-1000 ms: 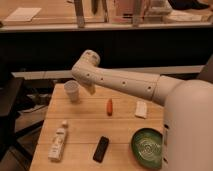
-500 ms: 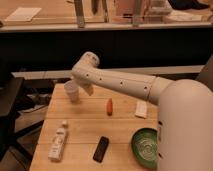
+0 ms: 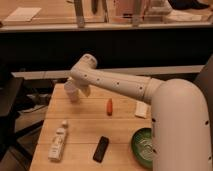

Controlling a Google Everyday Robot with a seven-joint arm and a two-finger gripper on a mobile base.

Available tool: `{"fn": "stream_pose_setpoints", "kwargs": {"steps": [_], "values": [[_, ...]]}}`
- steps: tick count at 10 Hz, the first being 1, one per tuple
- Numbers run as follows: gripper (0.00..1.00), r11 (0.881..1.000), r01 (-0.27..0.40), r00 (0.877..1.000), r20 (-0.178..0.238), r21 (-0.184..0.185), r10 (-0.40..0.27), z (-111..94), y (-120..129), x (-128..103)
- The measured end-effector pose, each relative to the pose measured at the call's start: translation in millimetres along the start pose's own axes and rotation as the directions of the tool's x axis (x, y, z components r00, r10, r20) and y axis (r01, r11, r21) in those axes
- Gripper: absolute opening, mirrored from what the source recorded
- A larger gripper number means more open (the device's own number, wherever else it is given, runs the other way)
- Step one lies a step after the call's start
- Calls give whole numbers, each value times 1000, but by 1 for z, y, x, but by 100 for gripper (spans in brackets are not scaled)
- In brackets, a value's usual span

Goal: Pick up the ceramic cup

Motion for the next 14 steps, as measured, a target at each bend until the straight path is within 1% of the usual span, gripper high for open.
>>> {"fn": "stream_pose_setpoints", "kwargs": {"steps": [3,6,9,14], "values": [[80,1000,23,999,36,7,-24,15,-5,-8],[80,999,31,998,58,12,-32,22,-5,-8],[80,999,49,995,85,16,-50,34,-7,-13],[80,998,65,990,123,21,-67,50,-7,-16]]}}
